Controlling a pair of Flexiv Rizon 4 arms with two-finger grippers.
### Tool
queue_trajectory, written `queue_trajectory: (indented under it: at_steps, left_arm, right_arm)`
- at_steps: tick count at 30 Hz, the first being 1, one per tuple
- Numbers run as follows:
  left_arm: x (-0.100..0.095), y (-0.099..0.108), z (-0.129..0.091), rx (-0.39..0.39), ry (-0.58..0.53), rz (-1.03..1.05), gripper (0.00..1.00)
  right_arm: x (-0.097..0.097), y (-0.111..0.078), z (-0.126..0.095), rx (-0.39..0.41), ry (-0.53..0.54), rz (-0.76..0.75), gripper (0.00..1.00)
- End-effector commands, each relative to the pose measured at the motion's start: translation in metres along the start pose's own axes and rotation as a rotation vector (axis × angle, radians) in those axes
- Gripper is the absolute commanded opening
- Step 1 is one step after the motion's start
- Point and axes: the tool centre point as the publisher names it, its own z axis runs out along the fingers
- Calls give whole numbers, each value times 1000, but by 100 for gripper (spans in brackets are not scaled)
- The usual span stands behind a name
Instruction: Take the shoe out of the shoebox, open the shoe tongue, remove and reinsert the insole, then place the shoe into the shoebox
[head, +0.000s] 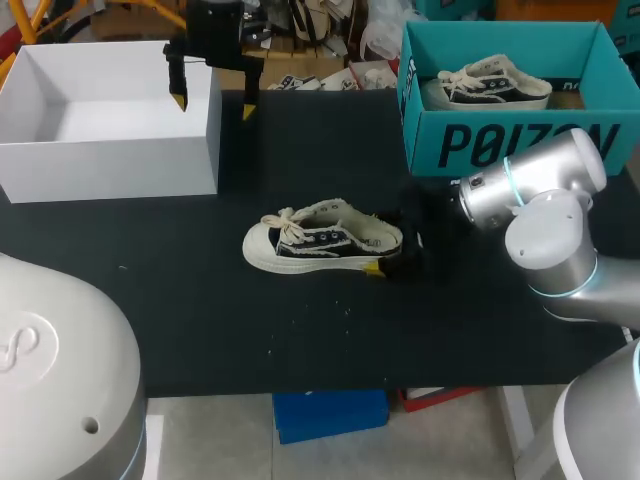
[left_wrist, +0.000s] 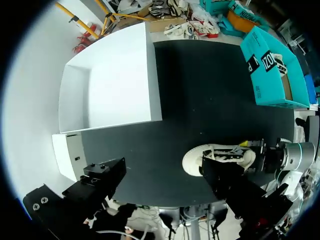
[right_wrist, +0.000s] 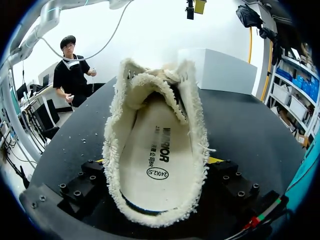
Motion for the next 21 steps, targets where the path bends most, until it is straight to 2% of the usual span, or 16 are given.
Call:
queue_trajectory:
  at_steps: [1, 4, 6, 11, 21]
  left_arm:
    - [0, -1, 0, -1, 0, 1, 100]
    - [-3, -1, -1, 9, -5, -18, 100]
    - [1, 0, -3, 24, -2, -30, 100]
    - [25, 6, -2, 40, 34, -43, 100]
    - [81, 27, 13, 25, -7, -5, 100]
  right_arm:
    - [-1, 0, 2, 1, -2, 1, 0]
    - [-1, 0, 2, 1, -2, 1, 0]
    - [-1, 0, 2, 1, -2, 1, 0]
    - [-1, 0, 2, 1, -2, 1, 0]
    - [-1, 0, 2, 1, -2, 1, 0]
